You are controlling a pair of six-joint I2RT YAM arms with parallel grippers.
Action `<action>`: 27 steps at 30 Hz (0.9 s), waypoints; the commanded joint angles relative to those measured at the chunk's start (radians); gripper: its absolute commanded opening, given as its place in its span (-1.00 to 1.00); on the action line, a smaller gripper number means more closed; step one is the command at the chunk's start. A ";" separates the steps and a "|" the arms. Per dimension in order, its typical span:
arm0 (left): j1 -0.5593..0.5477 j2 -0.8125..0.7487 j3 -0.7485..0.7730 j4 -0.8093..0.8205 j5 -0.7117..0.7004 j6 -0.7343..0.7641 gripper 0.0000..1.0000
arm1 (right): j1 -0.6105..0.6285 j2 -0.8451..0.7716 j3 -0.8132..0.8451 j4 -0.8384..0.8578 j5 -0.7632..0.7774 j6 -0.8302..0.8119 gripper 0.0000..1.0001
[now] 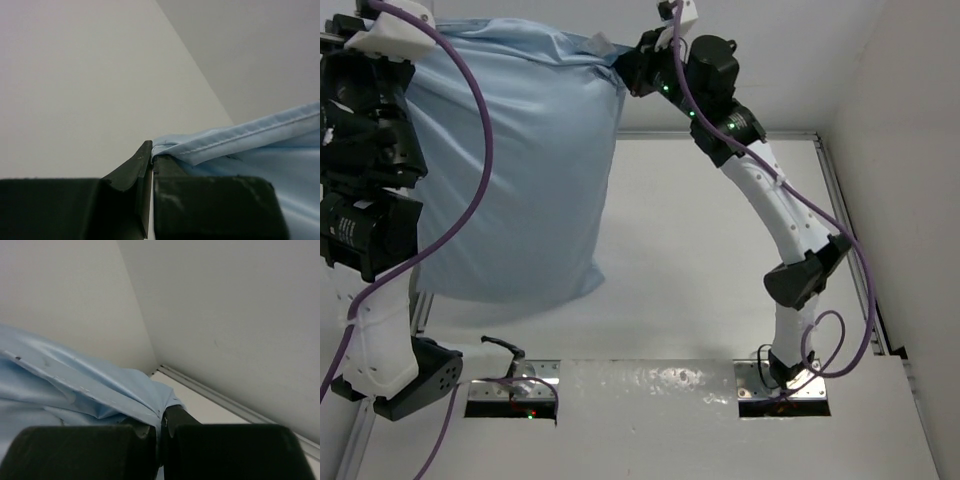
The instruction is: Put the pillow into the pillowcase
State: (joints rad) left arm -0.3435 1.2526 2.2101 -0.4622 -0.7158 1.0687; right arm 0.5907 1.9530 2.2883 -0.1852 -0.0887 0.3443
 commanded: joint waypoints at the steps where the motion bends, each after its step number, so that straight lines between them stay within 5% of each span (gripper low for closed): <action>1: 0.008 -0.035 0.123 0.231 0.004 0.061 -1.00 | -0.093 -0.149 -0.009 0.141 0.021 0.027 -1.00; 7: 0.011 -0.048 0.174 -0.353 0.483 -0.225 -1.00 | -0.288 -0.203 -0.084 0.084 -0.140 0.037 -1.00; 11: 0.011 -0.091 -0.040 -0.764 1.167 -0.159 -1.00 | -0.344 -0.190 -0.209 -0.029 -0.313 -0.105 -1.00; 13: 0.011 -0.104 -0.212 -0.831 1.453 -0.107 -1.00 | -0.362 -0.184 -0.277 -0.088 -0.400 -0.172 -1.00; 15: 0.006 -0.113 -0.306 -0.851 1.576 -0.105 -0.96 | -0.376 -0.193 -0.407 -0.138 -0.405 -0.246 -0.98; 16: 0.000 -0.113 -0.367 -0.851 1.642 -0.107 -0.68 | -0.384 -0.225 -0.517 -0.145 -0.386 -0.266 -0.85; 18: -0.058 -0.116 -0.417 -0.852 1.662 -0.104 -0.19 | -0.426 -0.279 -0.649 -0.085 -0.305 -0.266 -0.83; 19: -0.087 -0.119 -0.461 -0.852 1.658 -0.105 0.34 | -0.449 -0.314 -0.802 -0.039 -0.283 -0.245 -0.76; 21: -0.202 -0.127 -0.519 -0.854 1.612 -0.104 0.91 | -0.526 -0.417 -0.930 0.076 -0.203 -0.168 -0.73; 25: -0.239 -0.127 -0.529 -0.787 1.535 -0.117 0.99 | -0.603 -0.516 -1.121 0.121 -0.050 -0.163 -0.70; 27: -0.238 -0.114 -0.539 -0.704 1.418 -0.231 1.00 | -0.620 -0.496 -1.095 0.066 -0.034 -0.215 -0.39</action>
State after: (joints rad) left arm -0.5774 1.1660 1.6531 -1.2953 0.7845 0.9310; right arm -0.0216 1.5356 1.1408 -0.2279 -0.2127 0.1673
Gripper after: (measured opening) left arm 0.998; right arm 0.262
